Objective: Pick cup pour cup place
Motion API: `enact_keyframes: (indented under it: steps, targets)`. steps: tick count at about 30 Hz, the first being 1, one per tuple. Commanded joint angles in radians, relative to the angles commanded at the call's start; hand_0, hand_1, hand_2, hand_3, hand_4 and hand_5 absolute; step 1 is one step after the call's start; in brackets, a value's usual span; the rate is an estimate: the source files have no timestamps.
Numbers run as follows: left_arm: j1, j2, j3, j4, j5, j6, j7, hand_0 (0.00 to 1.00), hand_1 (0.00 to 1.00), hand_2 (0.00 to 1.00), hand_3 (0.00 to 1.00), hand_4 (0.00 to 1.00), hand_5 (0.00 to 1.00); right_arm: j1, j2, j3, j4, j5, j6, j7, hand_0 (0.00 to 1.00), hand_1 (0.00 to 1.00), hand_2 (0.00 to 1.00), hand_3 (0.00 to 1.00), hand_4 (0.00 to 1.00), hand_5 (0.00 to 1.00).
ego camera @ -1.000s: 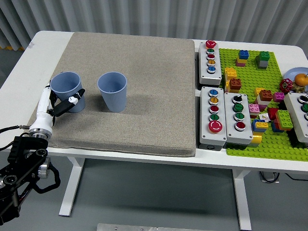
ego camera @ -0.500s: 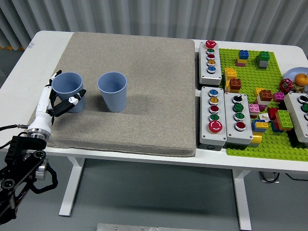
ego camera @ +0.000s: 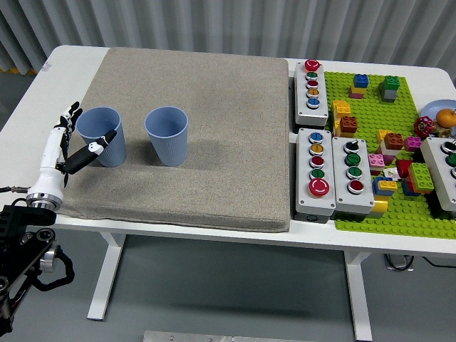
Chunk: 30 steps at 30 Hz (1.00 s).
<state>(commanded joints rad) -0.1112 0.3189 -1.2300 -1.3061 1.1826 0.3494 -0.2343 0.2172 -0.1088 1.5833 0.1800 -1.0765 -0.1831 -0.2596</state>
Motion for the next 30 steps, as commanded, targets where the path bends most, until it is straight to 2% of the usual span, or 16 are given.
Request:
enact_keyframes:
  steps: [4, 5, 6, 8, 11, 12, 14, 16, 18, 21, 26, 30]
  targets:
    - [0.021, 0.002, -0.036, -0.047, -0.005, 0.009, 0.002, 0.998, 0.998, 0.998, 0.998, 0.998, 0.567, 0.0, -0.001, 0.002, 0.0, -0.004, 0.001, 0.0, 0.712, 0.658, 0.627, 0.592, 0.002, 0.103]
    - [0.023, 0.004, -0.052, -0.066, -0.028, 0.024, -0.004, 0.998, 0.998, 0.998, 0.998, 0.998, 0.567, 0.0, -0.001, 0.001, 0.0, -0.001, 0.0, 0.0, 0.712, 0.658, 0.627, 0.592, 0.002, 0.103]
    - [0.02, 0.007, -0.066, -0.085, -0.071, 0.036, -0.011, 0.998, 0.969, 0.998, 0.998, 0.934, 0.998, -0.001, -0.001, -0.001, 0.0, 0.003, -0.001, 0.001, 0.712, 0.658, 0.627, 0.592, 0.002, 0.1]
    - [0.014, 0.012, -0.078, -0.097, -0.143, 0.037, -0.017, 0.998, 0.969, 0.998, 0.998, 0.934, 0.998, -0.001, -0.001, -0.002, 0.0, 0.005, -0.001, 0.001, 0.712, 0.658, 0.627, 0.592, 0.002, 0.1]
    - [-0.023, 0.036, -0.101, -0.109, -0.26, 0.014, -0.03, 0.998, 0.969, 0.998, 0.998, 0.934, 0.998, -0.004, -0.002, -0.006, 0.0, 0.007, -0.001, 0.001, 0.712, 0.658, 0.627, 0.592, 0.002, 0.1]
    - [-0.035, 0.042, -0.104, -0.106, -0.305, 0.017, -0.04, 0.847, 0.797, 0.826, 0.812, 0.66, 0.998, -0.005, -0.003, -0.007, 0.0, 0.008, -0.001, 0.002, 0.711, 0.658, 0.627, 0.591, 0.002, 0.098]
    - [-0.06, 0.05, -0.107, -0.1, -0.39, 0.023, -0.076, 0.847, 0.797, 0.826, 0.812, 0.66, 0.998, -0.006, -0.004, -0.01, 0.0, 0.01, -0.002, 0.002, 0.711, 0.658, 0.627, 0.591, 0.002, 0.098]
    - [-0.11, 0.069, -0.117, -0.069, -0.481, -0.033, -0.122, 0.847, 0.797, 0.826, 0.812, 0.66, 0.998, -0.008, -0.006, -0.015, 0.0, 0.011, -0.003, 0.003, 0.711, 0.658, 0.627, 0.591, 0.002, 0.098]
    - [-0.145, 0.082, -0.121, -0.043, -0.559, -0.106, -0.135, 0.851, 0.815, 0.856, 0.844, 0.674, 0.998, -0.009, -0.008, -0.018, 0.0, 0.014, -0.003, 0.004, 0.712, 0.659, 0.626, 0.591, 0.002, 0.094]
    - [-0.182, 0.103, -0.119, -0.002, -0.682, -0.182, -0.144, 0.851, 0.815, 0.856, 0.844, 0.674, 0.998, -0.011, -0.011, -0.02, 0.0, 0.018, -0.005, 0.007, 0.712, 0.659, 0.626, 0.591, 0.002, 0.094]
    - [-0.221, 0.124, -0.105, 0.068, -0.897, -0.273, -0.147, 0.859, 0.822, 0.876, 0.879, 0.693, 0.998, -0.011, -0.012, -0.013, 0.0, 0.006, -0.005, 0.006, 0.712, 0.658, 0.627, 0.591, 0.002, 0.094]
    - [-0.24, 0.133, -0.109, 0.116, -1.066, -0.309, -0.142, 0.859, 0.824, 0.88, 0.877, 0.698, 0.998, -0.012, -0.011, -0.014, 0.0, 0.002, -0.005, 0.005, 0.711, 0.657, 0.627, 0.591, 0.002, 0.094]
